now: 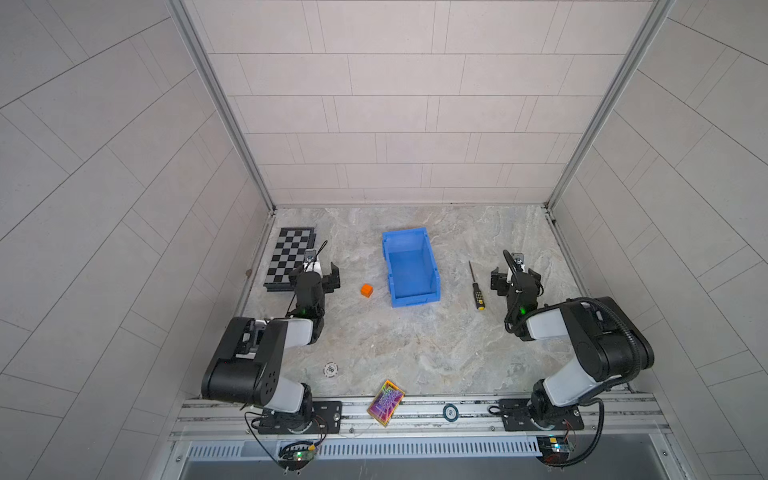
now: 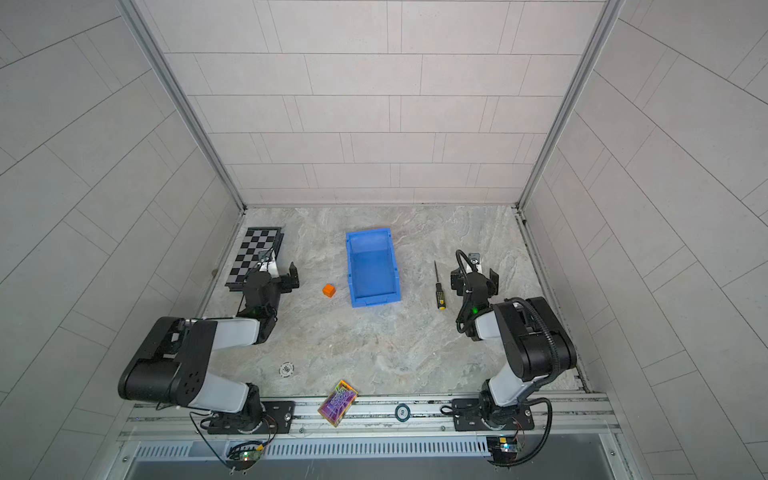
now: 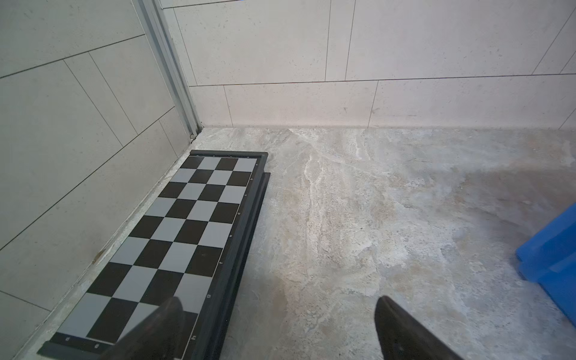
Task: Put the screwdriver in the bin
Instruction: Pick up the screwdriver from the middle-right of the table.
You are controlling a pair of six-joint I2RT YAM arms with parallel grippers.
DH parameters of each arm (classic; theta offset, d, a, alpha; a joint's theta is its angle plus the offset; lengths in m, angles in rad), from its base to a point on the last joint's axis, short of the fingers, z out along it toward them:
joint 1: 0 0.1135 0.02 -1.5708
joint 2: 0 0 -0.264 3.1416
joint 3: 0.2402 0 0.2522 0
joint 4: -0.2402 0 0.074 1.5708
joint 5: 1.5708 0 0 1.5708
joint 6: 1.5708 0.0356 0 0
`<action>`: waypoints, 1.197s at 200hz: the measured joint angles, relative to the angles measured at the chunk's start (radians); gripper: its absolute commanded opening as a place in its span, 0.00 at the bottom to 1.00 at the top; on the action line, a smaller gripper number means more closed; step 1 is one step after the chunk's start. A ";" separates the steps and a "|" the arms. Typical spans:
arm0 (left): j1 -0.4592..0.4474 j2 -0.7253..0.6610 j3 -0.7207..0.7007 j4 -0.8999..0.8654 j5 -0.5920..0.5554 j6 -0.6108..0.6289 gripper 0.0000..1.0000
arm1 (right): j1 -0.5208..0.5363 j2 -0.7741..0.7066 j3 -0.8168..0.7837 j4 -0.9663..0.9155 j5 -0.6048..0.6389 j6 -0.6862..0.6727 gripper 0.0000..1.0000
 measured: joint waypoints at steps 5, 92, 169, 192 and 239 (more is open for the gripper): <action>0.000 0.000 0.000 0.000 0.000 0.000 1.00 | 0.003 0.000 0.000 0.003 -0.002 -0.003 0.99; 0.000 0.000 0.000 0.000 0.000 0.000 0.99 | 0.010 0.000 -0.001 0.011 -0.018 -0.019 0.99; 0.000 0.000 0.000 0.000 0.000 0.000 1.00 | 0.015 0.000 -0.011 0.024 -0.020 -0.022 0.99; 0.000 0.000 0.000 0.000 0.000 0.000 0.99 | 0.015 0.000 -0.011 0.024 -0.021 -0.022 0.99; 0.053 -0.005 -0.022 0.032 0.026 -0.021 1.00 | 0.013 0.000 -0.010 0.018 -0.025 -0.021 0.99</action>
